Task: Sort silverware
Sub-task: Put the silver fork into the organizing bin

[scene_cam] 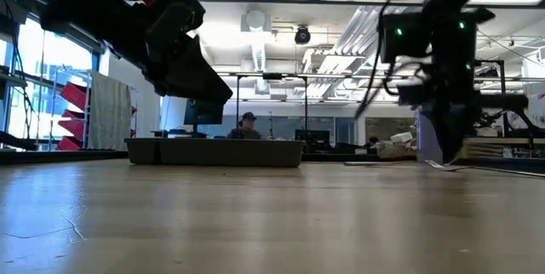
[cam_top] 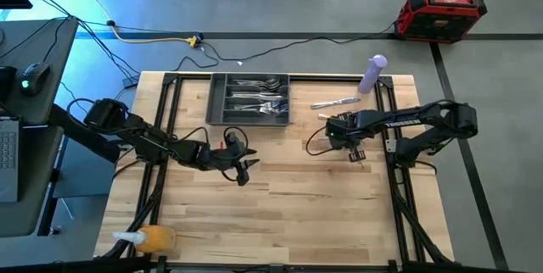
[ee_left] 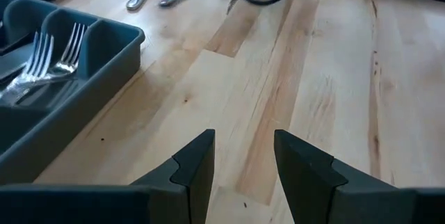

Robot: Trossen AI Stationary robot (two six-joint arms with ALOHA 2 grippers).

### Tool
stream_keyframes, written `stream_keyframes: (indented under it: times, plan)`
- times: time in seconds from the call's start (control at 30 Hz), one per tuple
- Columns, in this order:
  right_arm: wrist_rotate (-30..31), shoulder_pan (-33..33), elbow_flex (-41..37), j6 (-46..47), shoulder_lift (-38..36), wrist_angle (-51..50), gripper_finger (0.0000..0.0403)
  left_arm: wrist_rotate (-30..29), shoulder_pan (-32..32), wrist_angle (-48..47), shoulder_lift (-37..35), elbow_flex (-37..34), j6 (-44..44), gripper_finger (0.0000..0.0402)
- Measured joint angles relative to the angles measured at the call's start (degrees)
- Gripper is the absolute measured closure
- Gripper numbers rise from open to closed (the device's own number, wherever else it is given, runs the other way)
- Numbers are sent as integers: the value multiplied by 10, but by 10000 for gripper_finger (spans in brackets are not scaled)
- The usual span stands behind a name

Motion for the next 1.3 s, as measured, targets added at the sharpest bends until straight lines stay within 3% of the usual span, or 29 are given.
stream_keyframes:
  times: [0.2,0.33,0.53,0.73,0.93,1.13,1.3]
  plan:
    - [-183,16,67,69,12,50,402,49,0,51,7,0,103,274]
    - [-368,26,62,105,48,171,403,119,-2,112,46,4,218,268]
    - [-500,67,59,153,159,303,403,148,-4,142,130,64,317,217]
    - [-555,87,90,166,268,338,403,182,-5,126,223,143,385,167]
    - [-567,89,123,150,301,343,403,197,-4,77,295,207,417,155]
    - [-567,89,141,151,303,339,403,199,-4,17,323,250,384,172]
    - [-552,89,141,185,303,352,403,197,-4,2,323,267,345,220]
